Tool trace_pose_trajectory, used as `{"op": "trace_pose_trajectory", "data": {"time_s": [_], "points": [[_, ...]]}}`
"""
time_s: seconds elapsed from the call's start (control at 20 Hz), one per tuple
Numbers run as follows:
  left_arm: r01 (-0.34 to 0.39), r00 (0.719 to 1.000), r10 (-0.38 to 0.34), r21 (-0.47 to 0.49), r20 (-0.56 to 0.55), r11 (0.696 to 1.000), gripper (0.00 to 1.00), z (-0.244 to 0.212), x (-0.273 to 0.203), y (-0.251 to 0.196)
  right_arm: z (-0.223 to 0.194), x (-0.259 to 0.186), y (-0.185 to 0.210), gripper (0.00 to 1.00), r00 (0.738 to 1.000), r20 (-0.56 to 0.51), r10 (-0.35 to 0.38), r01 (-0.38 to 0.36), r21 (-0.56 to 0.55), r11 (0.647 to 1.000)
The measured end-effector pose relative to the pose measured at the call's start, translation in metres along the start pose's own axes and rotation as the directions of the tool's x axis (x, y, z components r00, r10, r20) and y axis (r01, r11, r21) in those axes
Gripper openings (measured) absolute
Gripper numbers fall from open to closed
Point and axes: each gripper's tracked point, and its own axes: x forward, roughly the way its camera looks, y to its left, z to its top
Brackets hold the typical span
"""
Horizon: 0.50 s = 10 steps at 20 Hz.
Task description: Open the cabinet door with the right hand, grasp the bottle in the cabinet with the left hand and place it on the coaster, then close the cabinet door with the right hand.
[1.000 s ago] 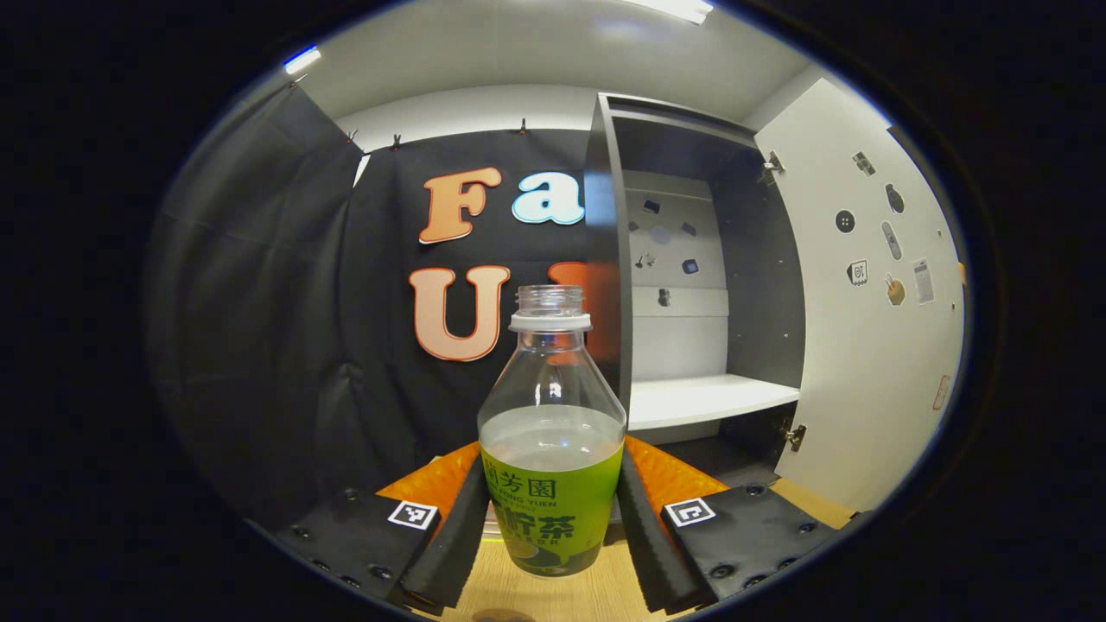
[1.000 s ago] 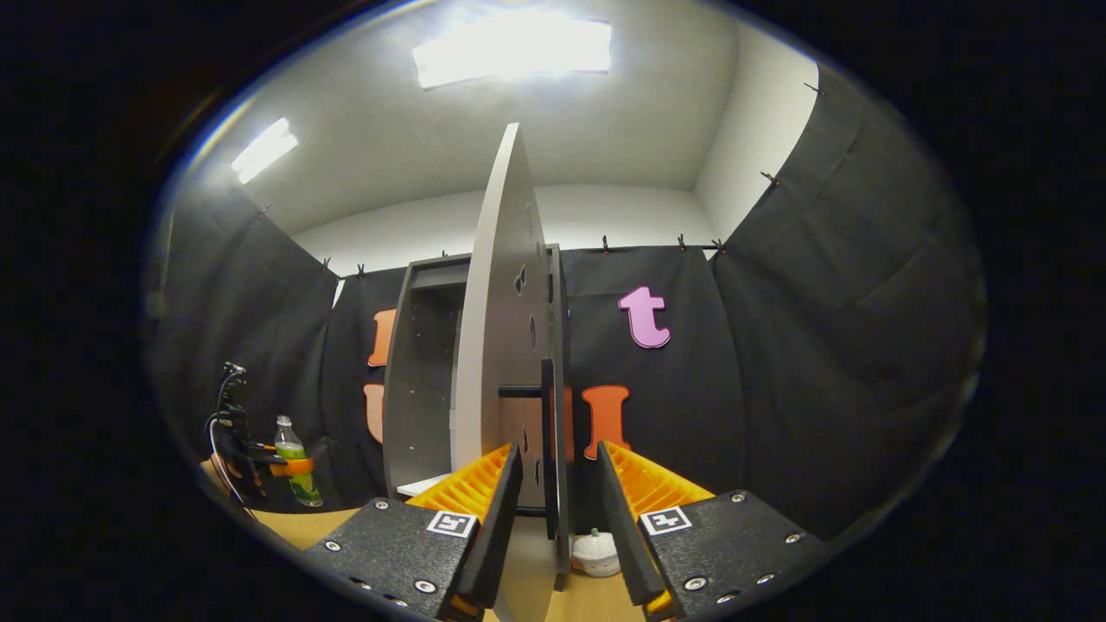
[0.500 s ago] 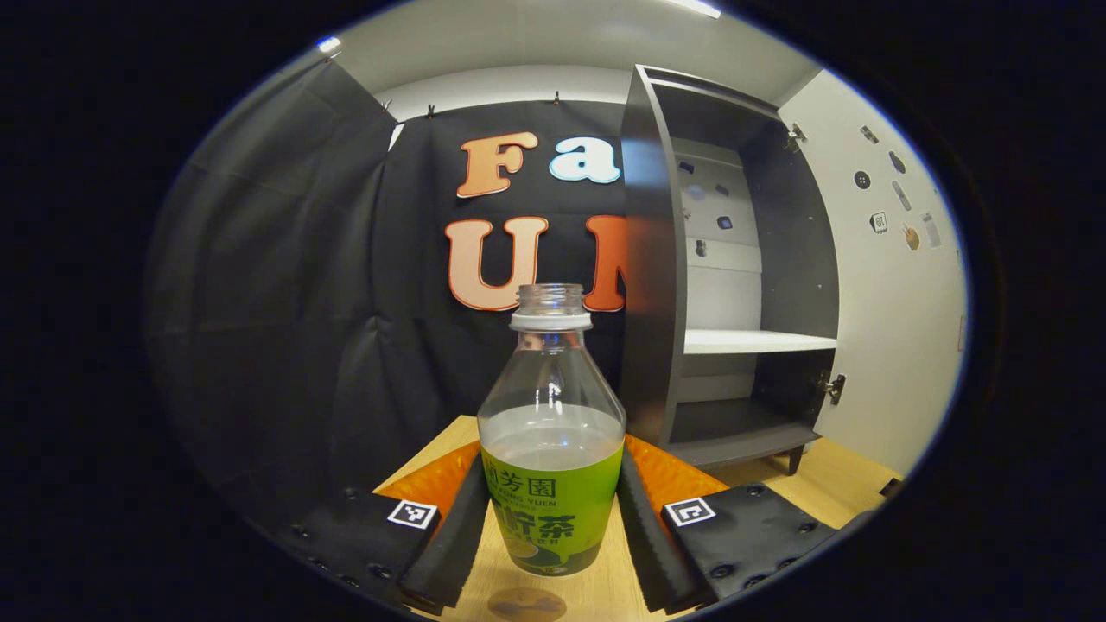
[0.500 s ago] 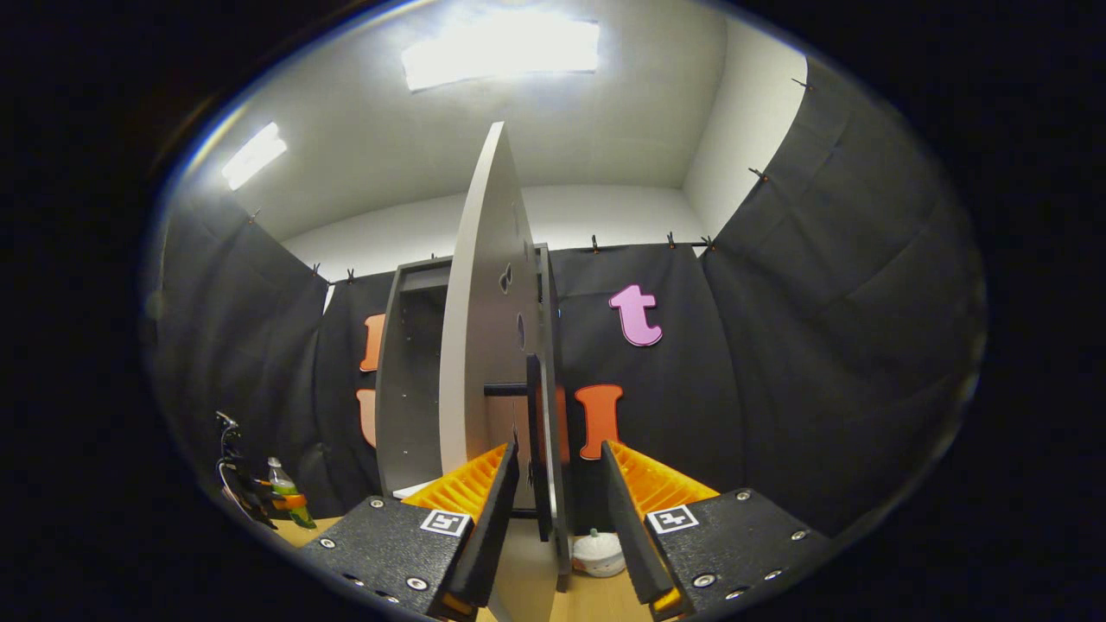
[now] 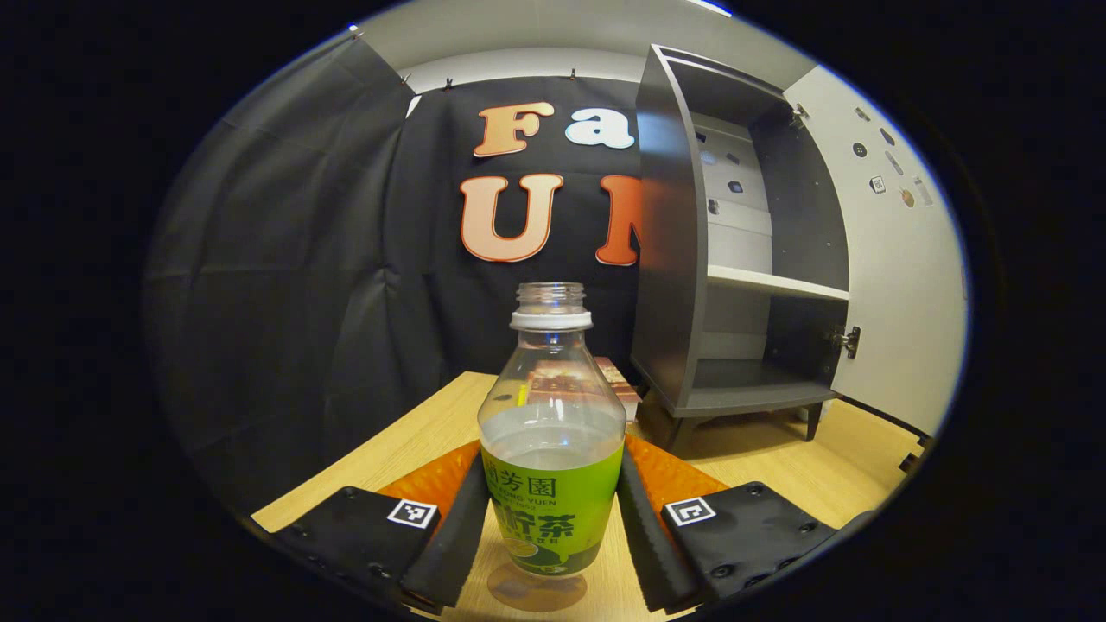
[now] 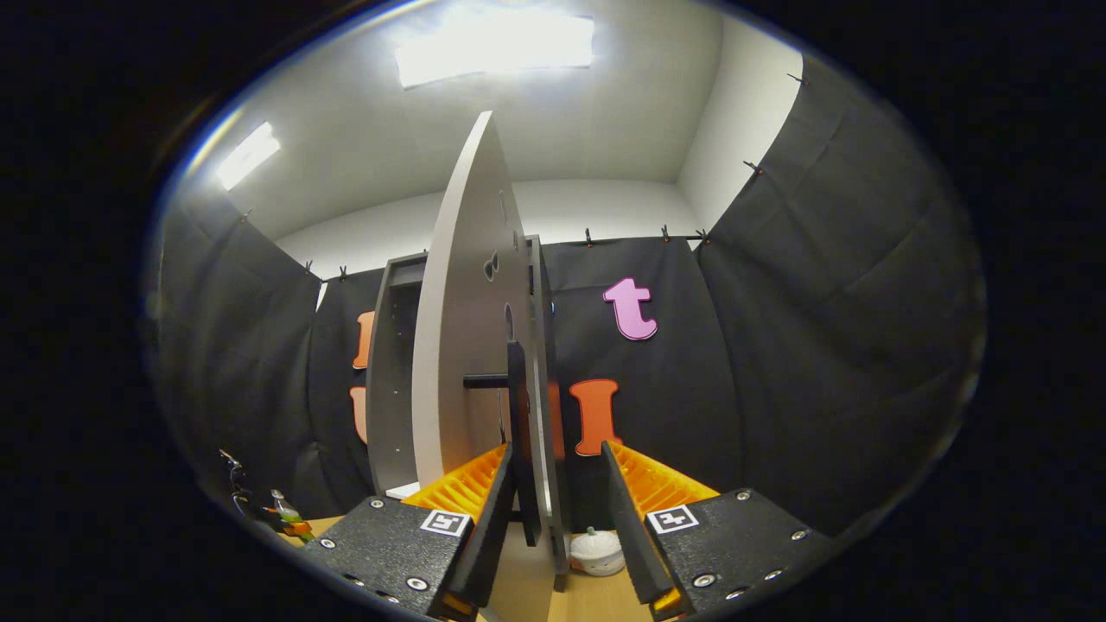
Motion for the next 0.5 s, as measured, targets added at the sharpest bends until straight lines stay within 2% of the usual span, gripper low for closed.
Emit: {"op": "trace_pose_trajectory", "data": {"time_s": [0.5], "points": [[-0.003, 1.000, 0.004, 0.031, -0.022, 1.000, 0.81, -0.050, -0.007, 0.007, 0.001, 0.000, -0.001, 0.60, 1.000, 0.003, 0.010, -0.010, -0.008, 1.000]]}}
